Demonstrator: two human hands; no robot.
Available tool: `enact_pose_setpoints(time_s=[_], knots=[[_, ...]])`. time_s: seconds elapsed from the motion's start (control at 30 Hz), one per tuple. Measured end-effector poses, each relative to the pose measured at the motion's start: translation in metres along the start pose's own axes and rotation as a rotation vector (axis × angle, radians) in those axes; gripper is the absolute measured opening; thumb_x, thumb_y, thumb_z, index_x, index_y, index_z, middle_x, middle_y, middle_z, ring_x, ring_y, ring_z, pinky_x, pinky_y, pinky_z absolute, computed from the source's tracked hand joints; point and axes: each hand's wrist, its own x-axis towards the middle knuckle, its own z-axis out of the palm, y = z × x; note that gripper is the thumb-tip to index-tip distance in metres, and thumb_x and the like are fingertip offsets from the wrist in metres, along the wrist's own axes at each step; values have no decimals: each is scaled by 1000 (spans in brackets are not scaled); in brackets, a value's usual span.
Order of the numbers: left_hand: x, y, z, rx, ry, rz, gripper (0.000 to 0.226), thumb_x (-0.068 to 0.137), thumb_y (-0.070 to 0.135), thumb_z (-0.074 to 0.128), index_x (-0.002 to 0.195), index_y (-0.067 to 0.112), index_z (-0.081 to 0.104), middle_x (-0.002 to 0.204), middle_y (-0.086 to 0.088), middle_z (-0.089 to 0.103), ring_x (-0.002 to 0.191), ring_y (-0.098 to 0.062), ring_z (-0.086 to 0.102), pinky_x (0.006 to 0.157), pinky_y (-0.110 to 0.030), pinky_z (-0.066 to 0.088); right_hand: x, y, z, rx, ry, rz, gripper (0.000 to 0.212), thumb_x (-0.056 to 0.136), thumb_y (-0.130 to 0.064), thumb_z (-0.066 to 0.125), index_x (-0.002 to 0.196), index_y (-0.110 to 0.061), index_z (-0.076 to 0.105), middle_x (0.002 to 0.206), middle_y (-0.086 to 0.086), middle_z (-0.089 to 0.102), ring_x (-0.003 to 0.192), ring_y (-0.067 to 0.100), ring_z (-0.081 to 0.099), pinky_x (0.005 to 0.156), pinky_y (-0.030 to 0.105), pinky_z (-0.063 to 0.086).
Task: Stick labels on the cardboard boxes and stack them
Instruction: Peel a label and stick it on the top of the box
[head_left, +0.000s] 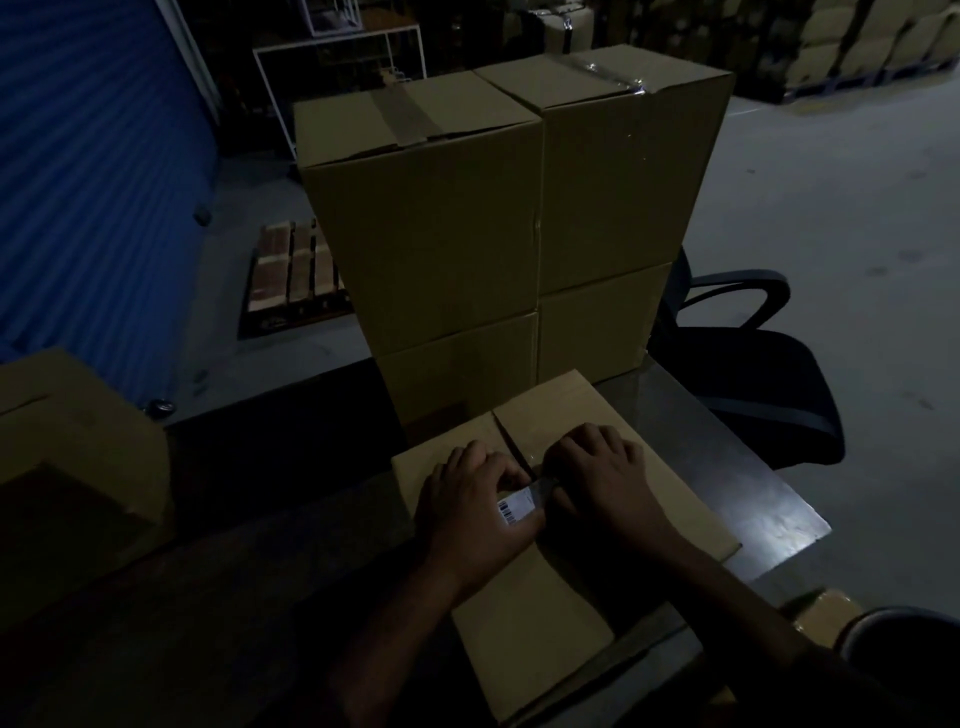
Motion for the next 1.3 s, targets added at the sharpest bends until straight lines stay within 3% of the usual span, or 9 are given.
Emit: enact_pose_setpoints(time_s=[0.2, 0.37, 0.53, 0.73, 0.93, 1.03, 1.1, 1.2, 1.3], knots=[[8, -3, 2, -135, -32, -91, 28, 80, 67, 64, 87, 41, 60, 103, 21, 52, 102, -5, 54, 91, -43, 53, 1, 2, 2, 37, 18, -14, 40, 90, -60, 36, 111, -36, 59, 118, -9, 49, 112, 15, 40, 89, 33, 23], [11, 0, 1, -143, -43, -109, 35, 74, 71, 50, 87, 40, 60, 104, 20, 52, 104, -8, 54, 95, -44, 52, 0, 1, -5, 82, -3, -13, 49, 90, -65, 30, 115, -40, 64, 124, -11, 49, 119, 13, 38, 91, 32, 21], [10, -3, 3, -144, -50, -113, 17, 87, 55, 66, 88, 40, 60, 105, 21, 52, 106, -7, 52, 98, -44, 50, 1, 0, -4, 44, -10, -4, 47, 89, -60, 30, 114, -37, 63, 126, -9, 50, 121, 14, 38, 93, 33, 24], [10, -3, 1, -210, -43, -135, 28, 75, 67, 56, 84, 41, 61, 101, 22, 55, 103, -7, 54, 93, -46, 52, 0, -2, -11, 138, -41, -24, 47, 85, -61, 27, 110, -36, 58, 115, -14, 51, 116, 10, 40, 92, 28, 17], [9, -6, 2, -351, -9, -137, 20, 78, 62, 64, 88, 45, 63, 101, 22, 57, 99, -8, 60, 80, -51, 59, 0, 3, -21, 374, -72, -17, 49, 82, -57, 40, 126, -42, 56, 115, -18, 61, 116, 7, 48, 103, 38, 29], [10, -9, -1, -460, -17, -132, 18, 80, 58, 66, 89, 43, 64, 103, 19, 58, 100, -11, 64, 78, -55, 60, 2, 8, -25, 475, -101, -18, 26, 86, -56, 54, 107, -43, 63, 107, -20, 64, 107, 8, 57, 99, 52, 44], [10, -10, -1, -486, -24, -125, 19, 81, 58, 66, 90, 41, 65, 104, 19, 58, 100, -12, 64, 79, -55, 60, 1, 9, -27, 628, -127, 0, 13, 90, -45, 66, 99, -35, 66, 101, -13, 70, 101, 11, 66, 91, 56, 53], [11, -11, -1, -532, -17, -135, 25, 87, 62, 62, 91, 38, 67, 104, 16, 60, 99, -12, 66, 82, -55, 60, -4, 6, -35, 821, -143, 15, 7, 94, -16, 72, 98, -11, 69, 98, 3, 74, 94, 16, 72, 80, 41, 60], [10, -10, -1, -560, -10, -142, 26, 94, 63, 55, 97, 41, 67, 106, 16, 65, 102, -10, 67, 86, -55, 59, -9, 2, -40, 949, -150, 22, 8, 93, -7, 71, 96, -1, 67, 97, 11, 72, 94, 21, 71, 77, 34, 58]])
